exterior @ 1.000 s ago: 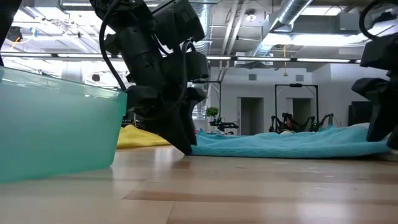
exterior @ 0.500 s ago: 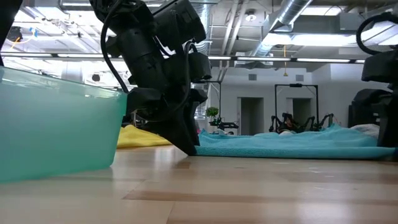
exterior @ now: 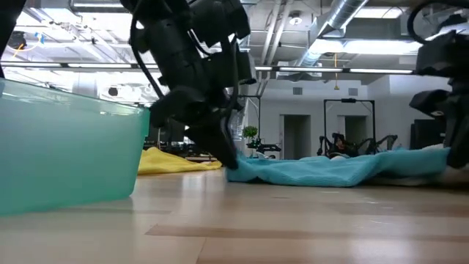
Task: Fold microfiber towels
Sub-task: Fold the left blue towel
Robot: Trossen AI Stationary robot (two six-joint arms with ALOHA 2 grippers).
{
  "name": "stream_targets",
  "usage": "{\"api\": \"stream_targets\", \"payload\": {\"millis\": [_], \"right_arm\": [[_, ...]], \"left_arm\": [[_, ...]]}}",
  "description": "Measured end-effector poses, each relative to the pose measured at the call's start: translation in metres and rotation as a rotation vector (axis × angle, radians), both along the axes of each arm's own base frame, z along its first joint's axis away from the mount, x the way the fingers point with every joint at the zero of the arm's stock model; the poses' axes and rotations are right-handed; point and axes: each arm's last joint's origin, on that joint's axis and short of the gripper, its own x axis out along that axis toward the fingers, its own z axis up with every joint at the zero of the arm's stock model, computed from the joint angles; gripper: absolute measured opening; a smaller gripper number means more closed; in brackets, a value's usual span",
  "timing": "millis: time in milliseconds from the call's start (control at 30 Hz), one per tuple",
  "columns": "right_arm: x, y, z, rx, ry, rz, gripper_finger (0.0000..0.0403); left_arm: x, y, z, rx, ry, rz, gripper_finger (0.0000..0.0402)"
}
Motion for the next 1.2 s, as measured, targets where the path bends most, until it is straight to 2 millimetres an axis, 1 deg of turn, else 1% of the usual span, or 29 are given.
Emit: {"api": "stream_targets", "payload": {"millis": [167, 333, 533, 667, 767, 900, 1033, 1200], "right_arm": [[0.001, 0.002, 0.004, 0.024, -0.001, -0.037, 0.0039], [-0.002, 0.01, 0.005, 0.086, -0.001, -0.045, 0.0046], [-0.001, 0.025, 0.017, 0.18, -0.026, -0.015, 0.0037], [0.004, 0.031, 0.029, 0.213, -0.048, -0.018, 0.0036], [0.005, 0.032, 0.035, 0.214, -0.048, -0.023, 0.004], [0.005, 0.027, 0.034, 0.199, -0.019, -0.067, 0.0047], [0.006, 0.021, 0.032, 0.186, 0.004, -0.114, 0.0045], [0.004, 0.013, 0.034, 0.167, 0.029, -0.159, 0.0044]], "left_arm": [[-0.009, -0.003, 0.016, -0.048, 0.029, 0.046, 0.0003], [-0.014, -0.013, 0.031, -0.055, -0.002, 0.029, 0.0002], [-0.021, -0.022, 0.033, -0.094, 0.03, 0.049, 0.0001], [-0.022, -0.022, 0.038, -0.121, 0.027, 0.037, 0.0001], [-0.021, -0.014, 0.049, -0.168, -0.028, 0.051, 0.0001], [-0.016, 0.004, 0.059, -0.202, -0.096, 0.122, 0.0001], [-0.012, 0.025, 0.062, -0.229, -0.133, 0.207, 0.0001], [-0.011, 0.043, 0.062, -0.228, -0.136, 0.255, 0.0]]}}
